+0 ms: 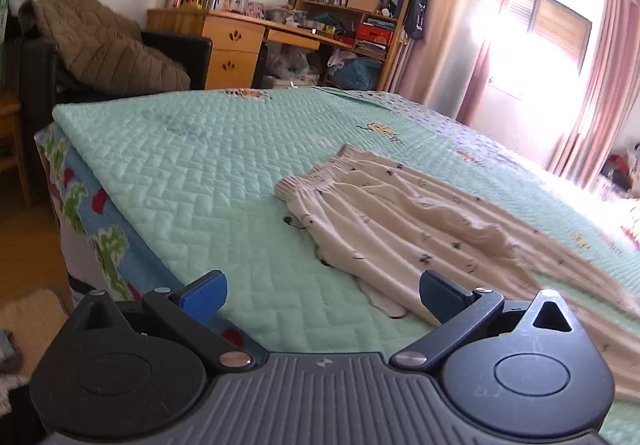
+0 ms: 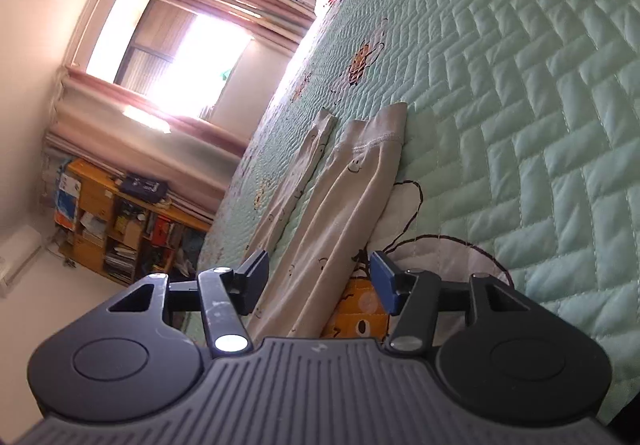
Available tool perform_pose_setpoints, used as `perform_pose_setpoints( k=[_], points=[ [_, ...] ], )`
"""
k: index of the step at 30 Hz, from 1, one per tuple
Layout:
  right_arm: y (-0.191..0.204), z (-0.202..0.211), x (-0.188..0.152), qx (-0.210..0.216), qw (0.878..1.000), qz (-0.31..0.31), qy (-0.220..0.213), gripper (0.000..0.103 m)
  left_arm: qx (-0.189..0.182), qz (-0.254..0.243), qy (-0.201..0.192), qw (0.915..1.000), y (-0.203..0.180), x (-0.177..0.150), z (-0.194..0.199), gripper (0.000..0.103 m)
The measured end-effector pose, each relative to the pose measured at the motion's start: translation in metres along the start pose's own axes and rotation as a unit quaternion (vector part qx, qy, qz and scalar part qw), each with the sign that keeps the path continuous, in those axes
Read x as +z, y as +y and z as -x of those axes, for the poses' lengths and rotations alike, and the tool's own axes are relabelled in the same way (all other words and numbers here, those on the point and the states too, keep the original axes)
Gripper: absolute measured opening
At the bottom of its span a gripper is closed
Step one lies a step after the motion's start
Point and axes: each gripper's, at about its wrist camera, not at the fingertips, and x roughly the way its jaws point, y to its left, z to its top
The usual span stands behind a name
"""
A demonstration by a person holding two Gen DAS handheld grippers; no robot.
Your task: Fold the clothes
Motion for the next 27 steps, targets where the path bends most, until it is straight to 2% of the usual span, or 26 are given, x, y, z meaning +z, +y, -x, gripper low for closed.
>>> perform_pose_setpoints(
  k=[4,7,11,15,20,24,27],
  points=[
    [-0.013,0.011,0.002,0.029,0.998,-0.047,0.000,0.058,0.000,-0.035,-0.022,0.9991,-0.010,-0.010,0.006,0.102],
    [-0.007,0.012,-0.001,0.032,0.999,-0.032,0.007,0.058,-0.001,-0.050,-0.027,0.9984,-0.015,-0.011,0.004,0.102],
    [0.013,0.007,-0.010,0.036,0.999,0.021,0.022,0.059,-0.002,-0.051,-0.021,0.9985,-0.019,-0.011,0.001,0.102],
    [0.031,0.001,-0.017,0.055,0.994,0.086,0.040,0.060,0.005,-0.081,-0.010,0.9966,-0.029,-0.010,-0.010,0.102],
    [0.051,-0.009,-0.017,0.058,0.981,0.171,0.063,0.064,0.026,-0.115,-0.003,0.9930,-0.040,-0.004,-0.032,0.102],
    [0.068,-0.017,-0.018,0.062,0.965,0.239,0.089,0.065,0.045,-0.139,0.007,0.9893,-0.045,0.001,-0.052,0.102],
    [0.072,-0.020,-0.020,0.065,0.961,0.249,0.098,0.067,0.052,-0.142,0.015,0.9883,-0.047,0.003,-0.061,0.102]
  ],
)
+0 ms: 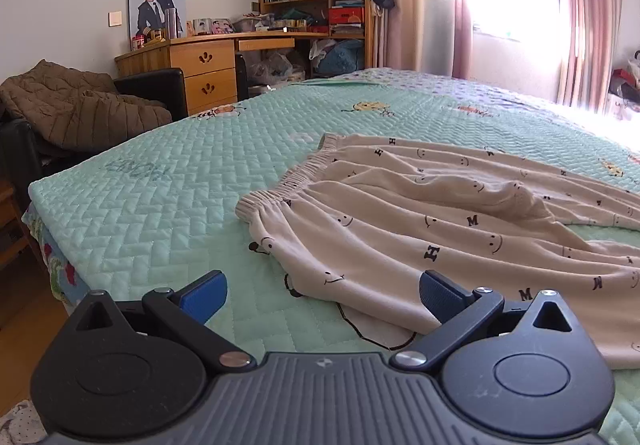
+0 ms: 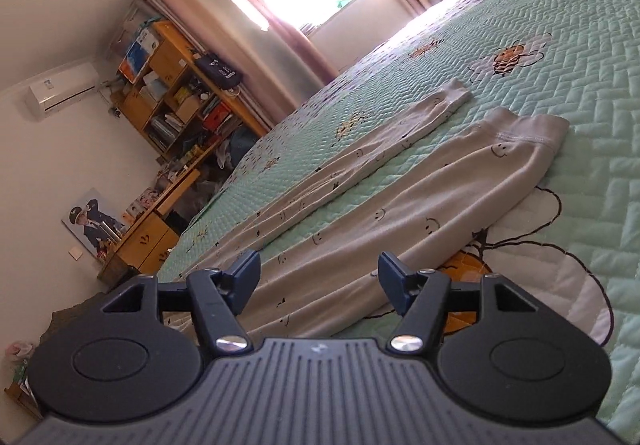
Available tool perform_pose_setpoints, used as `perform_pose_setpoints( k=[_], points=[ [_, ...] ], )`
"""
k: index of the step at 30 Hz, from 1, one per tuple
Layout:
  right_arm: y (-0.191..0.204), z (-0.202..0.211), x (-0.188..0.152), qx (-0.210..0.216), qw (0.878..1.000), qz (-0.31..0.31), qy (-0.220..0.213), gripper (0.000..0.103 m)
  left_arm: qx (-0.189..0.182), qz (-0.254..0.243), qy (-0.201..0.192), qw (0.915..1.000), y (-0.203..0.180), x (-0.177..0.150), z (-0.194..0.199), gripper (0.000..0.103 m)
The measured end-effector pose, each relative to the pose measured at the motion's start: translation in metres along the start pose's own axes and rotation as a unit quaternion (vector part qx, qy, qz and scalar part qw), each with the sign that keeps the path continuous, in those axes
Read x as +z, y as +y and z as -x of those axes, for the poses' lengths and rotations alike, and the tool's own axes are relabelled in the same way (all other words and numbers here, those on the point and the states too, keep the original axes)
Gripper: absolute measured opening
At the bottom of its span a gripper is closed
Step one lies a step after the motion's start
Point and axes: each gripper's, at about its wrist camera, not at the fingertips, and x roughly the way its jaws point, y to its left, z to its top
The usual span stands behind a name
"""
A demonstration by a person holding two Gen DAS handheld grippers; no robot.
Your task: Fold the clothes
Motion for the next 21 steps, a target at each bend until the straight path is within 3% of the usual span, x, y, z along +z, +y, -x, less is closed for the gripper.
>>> perform_pose_setpoints(
  k=[9,13,21],
  points=[
    [-0.010,0.024,-0.007,0.022,0.999,-0.038,-0.033,0.070,-0.008,0.003,-0.017,0.9998,-0.005,-0.013,0.034,0.102],
    [-0.017,0.029,-0.009,0.029,0.997,-0.059,-0.043,0.070,-0.014,-0.018,-0.029,0.9993,-0.013,-0.019,0.050,0.102],
    [-0.037,0.037,-0.009,0.029,0.993,-0.104,-0.055,0.071,-0.012,-0.030,-0.026,0.9991,-0.015,-0.020,0.060,0.102]
  ],
)
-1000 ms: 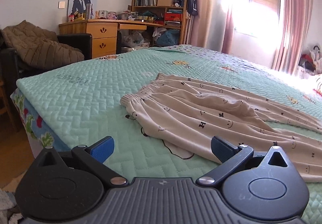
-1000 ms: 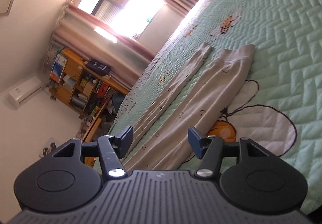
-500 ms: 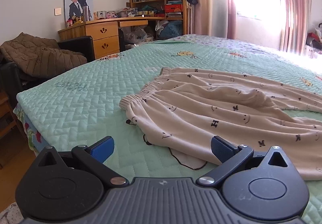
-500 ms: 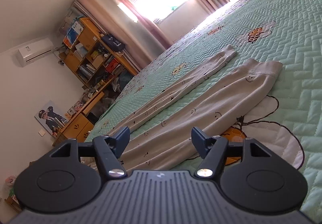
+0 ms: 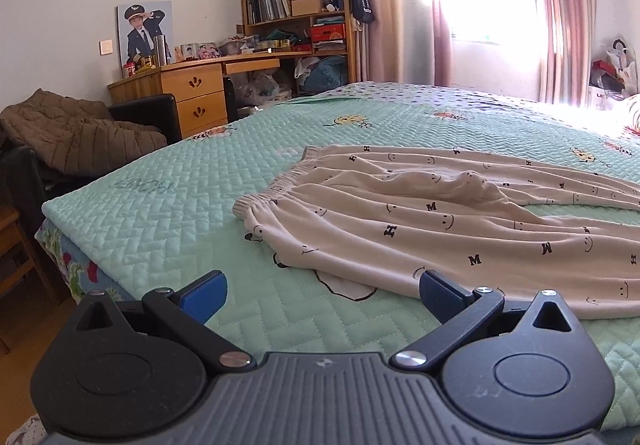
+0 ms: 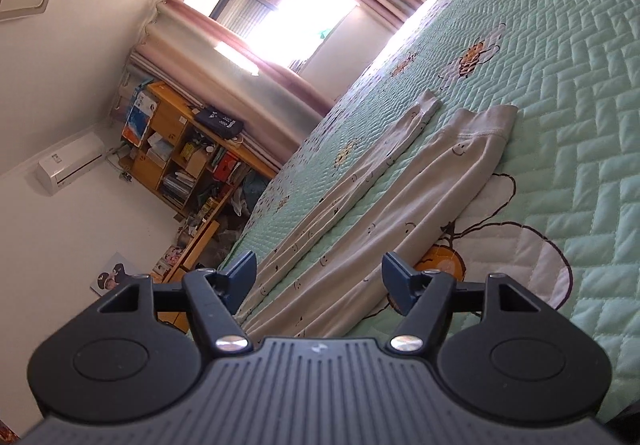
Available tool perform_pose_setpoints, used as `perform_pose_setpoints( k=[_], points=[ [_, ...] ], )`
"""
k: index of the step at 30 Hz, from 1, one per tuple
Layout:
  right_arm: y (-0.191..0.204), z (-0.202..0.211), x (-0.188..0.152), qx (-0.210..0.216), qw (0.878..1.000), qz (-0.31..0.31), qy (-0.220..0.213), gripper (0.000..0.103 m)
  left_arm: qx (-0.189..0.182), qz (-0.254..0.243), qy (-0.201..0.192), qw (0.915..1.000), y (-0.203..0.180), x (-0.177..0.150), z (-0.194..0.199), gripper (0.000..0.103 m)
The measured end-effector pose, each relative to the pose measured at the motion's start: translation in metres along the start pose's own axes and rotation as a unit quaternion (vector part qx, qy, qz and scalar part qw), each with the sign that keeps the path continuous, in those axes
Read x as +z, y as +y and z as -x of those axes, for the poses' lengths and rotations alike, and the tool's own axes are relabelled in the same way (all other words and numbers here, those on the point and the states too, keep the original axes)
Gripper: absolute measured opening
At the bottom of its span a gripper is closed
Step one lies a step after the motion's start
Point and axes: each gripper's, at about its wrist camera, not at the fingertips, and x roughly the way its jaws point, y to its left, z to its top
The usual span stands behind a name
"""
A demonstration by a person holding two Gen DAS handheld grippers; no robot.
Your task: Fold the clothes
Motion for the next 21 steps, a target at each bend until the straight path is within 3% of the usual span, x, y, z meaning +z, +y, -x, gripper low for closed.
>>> perform_pose_setpoints(
  k=[6,10,13,21],
  points=[
    [-0.018,0.008,0.004,0.005,0.998,-0.062,-0.016,0.071,-0.007,-0.008,0.011,0.9999,-0.004,0.005,0.008,0.102],
    [-0.026,0.009,0.003,0.006,0.995,-0.095,-0.022,0.071,-0.040,-0.015,-0.005,0.9991,-0.002,0.005,0.021,0.102],
    [-0.026,0.007,0.000,0.009,0.995,-0.100,-0.021,0.071,-0.050,0.003,0.038,0.9980,0.004,0.000,0.005,0.102],
    [-0.027,-0.001,-0.003,-0.006,0.994,-0.108,-0.011,0.071,-0.070,0.046,0.057,0.9948,0.014,-0.002,-0.010,0.102]
  ],
)
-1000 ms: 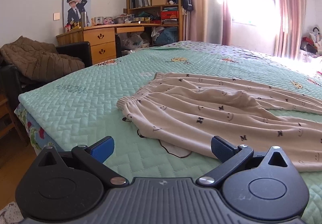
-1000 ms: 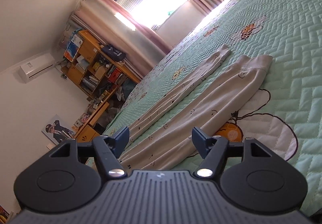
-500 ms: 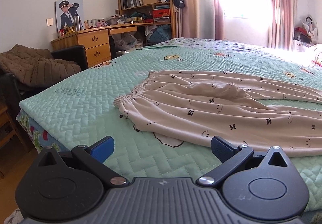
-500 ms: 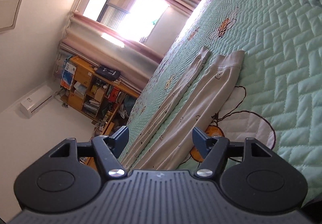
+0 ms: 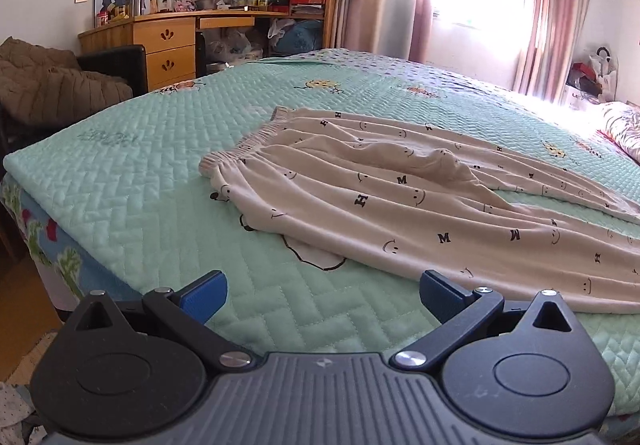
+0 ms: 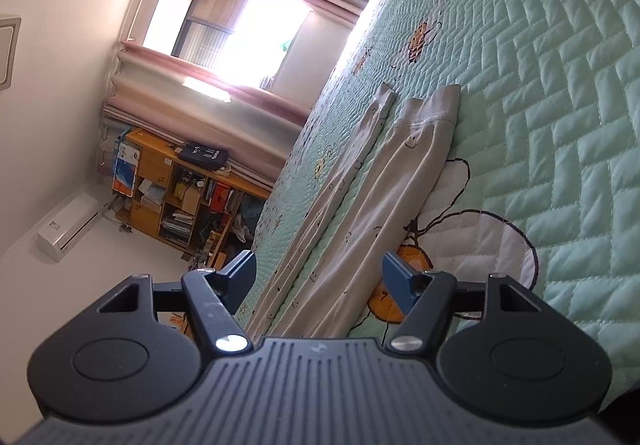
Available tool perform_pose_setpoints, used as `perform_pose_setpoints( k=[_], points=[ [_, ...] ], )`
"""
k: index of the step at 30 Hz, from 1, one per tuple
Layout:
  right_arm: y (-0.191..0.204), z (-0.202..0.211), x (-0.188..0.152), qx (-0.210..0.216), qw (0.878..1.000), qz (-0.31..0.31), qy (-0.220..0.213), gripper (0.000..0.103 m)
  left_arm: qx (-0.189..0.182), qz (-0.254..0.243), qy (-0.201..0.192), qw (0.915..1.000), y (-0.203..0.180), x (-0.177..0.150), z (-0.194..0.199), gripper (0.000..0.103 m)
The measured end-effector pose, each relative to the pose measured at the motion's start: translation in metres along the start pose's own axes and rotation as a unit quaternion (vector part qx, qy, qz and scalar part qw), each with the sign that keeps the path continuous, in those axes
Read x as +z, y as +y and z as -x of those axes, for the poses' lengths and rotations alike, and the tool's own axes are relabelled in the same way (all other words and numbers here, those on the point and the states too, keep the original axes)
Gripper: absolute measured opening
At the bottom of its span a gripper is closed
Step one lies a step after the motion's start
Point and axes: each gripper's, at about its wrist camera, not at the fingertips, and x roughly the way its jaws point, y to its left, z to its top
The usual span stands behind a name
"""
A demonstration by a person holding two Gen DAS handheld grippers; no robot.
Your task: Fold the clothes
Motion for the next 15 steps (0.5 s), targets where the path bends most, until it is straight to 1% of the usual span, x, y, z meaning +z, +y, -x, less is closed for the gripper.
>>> perform_pose_setpoints(
  k=[3,6,11,15],
  points=[
    [-0.0037,-0.0014,-0.0006,-0.001,1.000,-0.013,0.001,0.071,-0.003,0.016,0.005,0.9998,0.0055,0.0005,-0.0024,0.102],
    [-0.0038,-0.0019,-0.0018,0.000,1.000,-0.012,-0.001,0.071,-0.004,0.033,0.005,0.9994,0.0101,0.0007,-0.0032,0.102],
    [-0.0020,-0.0014,-0.0038,-0.003,1.000,-0.006,0.003,0.071,-0.006,0.030,0.002,0.9995,0.0082,0.0002,-0.0032,0.102],
    [-0.0044,0.0013,-0.0037,-0.006,1.000,-0.013,0.001,0.071,-0.008,0.035,-0.002,0.9994,0.0104,-0.0004,-0.0012,0.102]
  ],
)
